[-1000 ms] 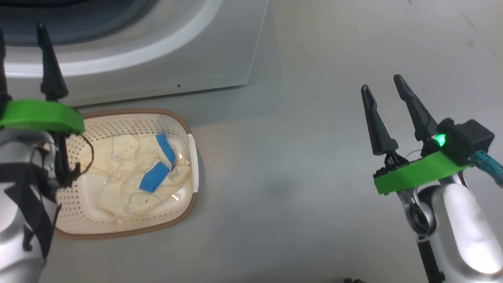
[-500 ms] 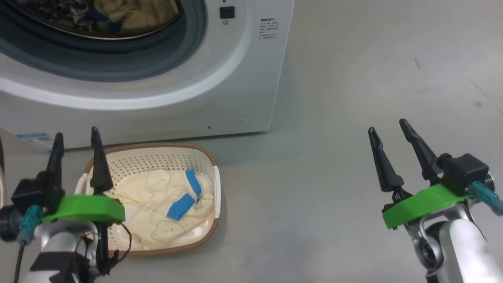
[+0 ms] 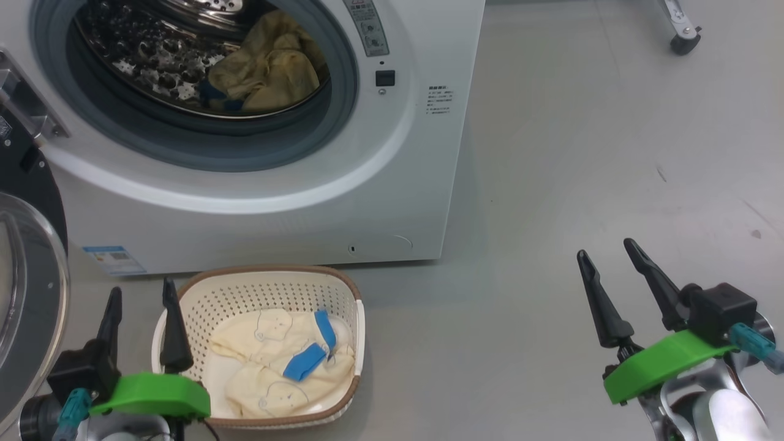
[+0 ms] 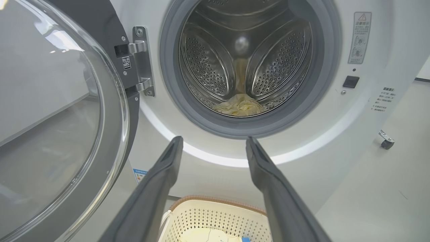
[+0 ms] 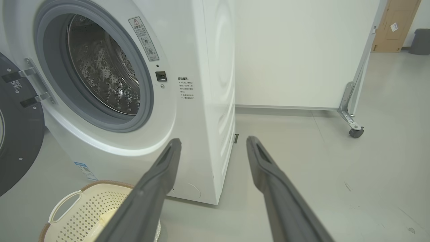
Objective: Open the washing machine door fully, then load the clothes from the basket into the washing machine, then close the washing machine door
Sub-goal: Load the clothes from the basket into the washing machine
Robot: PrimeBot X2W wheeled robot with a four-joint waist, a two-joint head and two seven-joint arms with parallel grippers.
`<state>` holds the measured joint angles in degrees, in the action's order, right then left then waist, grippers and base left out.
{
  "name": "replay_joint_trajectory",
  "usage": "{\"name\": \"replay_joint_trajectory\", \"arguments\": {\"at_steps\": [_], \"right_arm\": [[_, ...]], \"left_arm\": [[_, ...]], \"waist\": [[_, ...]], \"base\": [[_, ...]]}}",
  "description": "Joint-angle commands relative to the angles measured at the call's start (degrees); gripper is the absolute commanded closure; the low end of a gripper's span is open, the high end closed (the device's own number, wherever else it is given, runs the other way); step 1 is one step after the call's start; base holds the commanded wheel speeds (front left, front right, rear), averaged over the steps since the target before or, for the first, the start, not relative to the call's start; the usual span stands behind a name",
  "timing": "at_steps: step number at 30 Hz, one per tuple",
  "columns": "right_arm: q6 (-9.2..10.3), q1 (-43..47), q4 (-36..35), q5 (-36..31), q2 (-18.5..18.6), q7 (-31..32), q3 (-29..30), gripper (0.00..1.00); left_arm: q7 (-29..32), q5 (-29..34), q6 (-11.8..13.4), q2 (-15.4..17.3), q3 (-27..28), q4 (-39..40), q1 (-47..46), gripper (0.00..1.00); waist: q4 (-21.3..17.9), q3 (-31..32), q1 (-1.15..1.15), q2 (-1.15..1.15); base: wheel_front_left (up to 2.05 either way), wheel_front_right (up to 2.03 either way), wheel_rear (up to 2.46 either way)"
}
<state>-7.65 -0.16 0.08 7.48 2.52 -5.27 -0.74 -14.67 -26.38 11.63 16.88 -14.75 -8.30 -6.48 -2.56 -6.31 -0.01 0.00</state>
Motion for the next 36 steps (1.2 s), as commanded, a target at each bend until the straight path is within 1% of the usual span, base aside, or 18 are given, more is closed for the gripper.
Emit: {"name": "replay_joint_trajectory", "arguments": {"at_steps": [1, 13, 21, 28, 36], "right_arm": [[0.16, -0.7, -2.6, -0.3, 0.4, 0.5, -0.8, 0.0], [0.16, 1.5, -5.2, -0.2, 0.4, 1.9, -0.2, 0.0], [0.16, 1.5, -5.8, -0.2, 0.4, 2.2, -0.2, 0.0], [0.16, 1.1, -5.9, -0.1, 0.4, 2.0, -0.2, 0.0], [0.16, 0.8, -6.0, 0.0, 0.4, 1.8, -0.2, 0.0]], "left_arm": [[-0.3, 0.3, 0.3, 1.0, 2.1, 2.1, -0.9, 0.0], [0.5, 0.6, 1.7, 1.2, 1.4, 4.0, 1.6, 0.0], [0.8, 0.7, 2.2, 1.2, 0.8, 5.0, 1.7, 0.0], [0.7, 0.8, 1.9, 1.7, 0.6, 4.3, 0.9, 0.0], [0.6, 1.4, 2.5, 1.8, 0.3, 4.4, 0.0, 0.0]], "waist": [[0.2, 0.9, 0.01, 0.0], [0.1, 2.8, 0.01, 0.0], [-0.3, 2.2, 0.01, 0.0], [-0.7, 1.5, 0.01, 0.0], [-1.0, 0.5, 0.01, 0.0]], "base": [[0.0, 0.0, 0.0], [0.0, 0.0, 0.0], [0.0, 0.0, 0.0], [0.0, 0.0, 0.0], [0.0, 0.0, 0.0]]}}
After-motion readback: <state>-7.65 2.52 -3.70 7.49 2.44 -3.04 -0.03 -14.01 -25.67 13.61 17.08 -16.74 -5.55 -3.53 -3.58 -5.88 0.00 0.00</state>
